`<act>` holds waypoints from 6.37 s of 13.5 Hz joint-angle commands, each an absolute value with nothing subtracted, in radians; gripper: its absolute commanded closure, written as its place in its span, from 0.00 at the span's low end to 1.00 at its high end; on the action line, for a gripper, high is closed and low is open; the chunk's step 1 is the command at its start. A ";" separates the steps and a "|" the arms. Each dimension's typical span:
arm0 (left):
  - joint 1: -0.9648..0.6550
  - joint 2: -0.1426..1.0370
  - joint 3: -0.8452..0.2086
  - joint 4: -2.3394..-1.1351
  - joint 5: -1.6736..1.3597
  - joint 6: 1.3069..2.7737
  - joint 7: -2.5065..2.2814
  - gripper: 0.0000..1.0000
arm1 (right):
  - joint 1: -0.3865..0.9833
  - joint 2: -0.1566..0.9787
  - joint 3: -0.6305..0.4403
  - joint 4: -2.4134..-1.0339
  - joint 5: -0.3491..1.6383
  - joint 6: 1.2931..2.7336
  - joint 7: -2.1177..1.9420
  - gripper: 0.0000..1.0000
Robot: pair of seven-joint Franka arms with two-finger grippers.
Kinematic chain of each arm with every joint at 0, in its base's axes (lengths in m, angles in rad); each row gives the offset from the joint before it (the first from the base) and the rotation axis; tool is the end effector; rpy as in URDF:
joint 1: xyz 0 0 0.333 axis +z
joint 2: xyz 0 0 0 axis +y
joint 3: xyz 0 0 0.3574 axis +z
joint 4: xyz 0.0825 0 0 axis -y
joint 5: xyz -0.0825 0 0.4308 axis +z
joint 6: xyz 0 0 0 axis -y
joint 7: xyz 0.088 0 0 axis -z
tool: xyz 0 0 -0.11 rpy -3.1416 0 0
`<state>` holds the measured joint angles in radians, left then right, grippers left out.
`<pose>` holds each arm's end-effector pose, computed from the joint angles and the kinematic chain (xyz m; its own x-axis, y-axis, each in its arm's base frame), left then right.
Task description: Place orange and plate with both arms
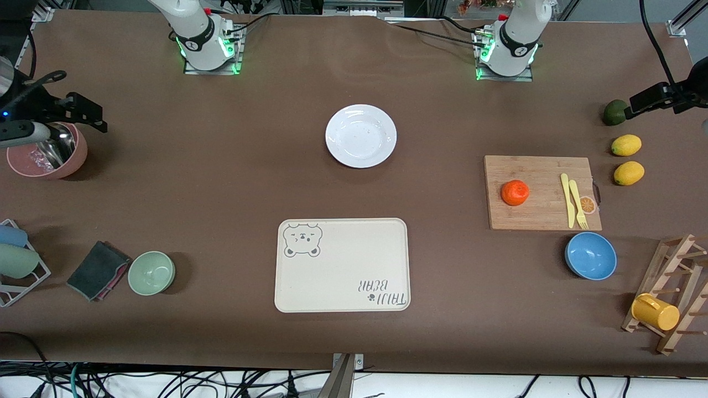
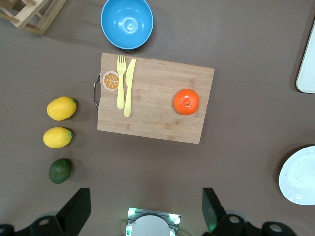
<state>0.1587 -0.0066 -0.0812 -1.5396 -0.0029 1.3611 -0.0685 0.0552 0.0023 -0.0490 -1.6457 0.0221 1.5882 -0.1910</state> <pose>0.5737 0.0440 0.6662 0.9747 0.1438 -0.1708 0.1444 -0.9895 -0.0093 0.6004 0.0062 0.6242 0.9792 0.1955 -0.0545 0.1939 -0.9805 -0.0329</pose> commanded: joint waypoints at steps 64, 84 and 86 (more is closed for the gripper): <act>-0.191 0.259 -0.163 -2.137 -0.386 2.358 -0.154 1.00 | 0.017 0.046 -0.057 -1.611 0.009 1.525 -0.198 0.00; -0.673 0.498 -0.256 -2.111 -0.443 2.658 -0.902 0.94 | 0.020 0.043 -0.052 -1.609 0.011 1.503 -0.192 0.00; -0.673 0.521 -0.256 -2.089 -0.442 2.663 -0.902 0.83 | 0.020 0.043 -0.052 -1.609 0.012 1.494 -0.190 0.00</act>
<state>-0.6667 0.4856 -0.2617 -2.1304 -0.4170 2.6538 -0.9021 0.0251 0.0423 -0.0600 -1.6273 0.0178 1.5188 -0.1928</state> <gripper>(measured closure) 0.256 0.000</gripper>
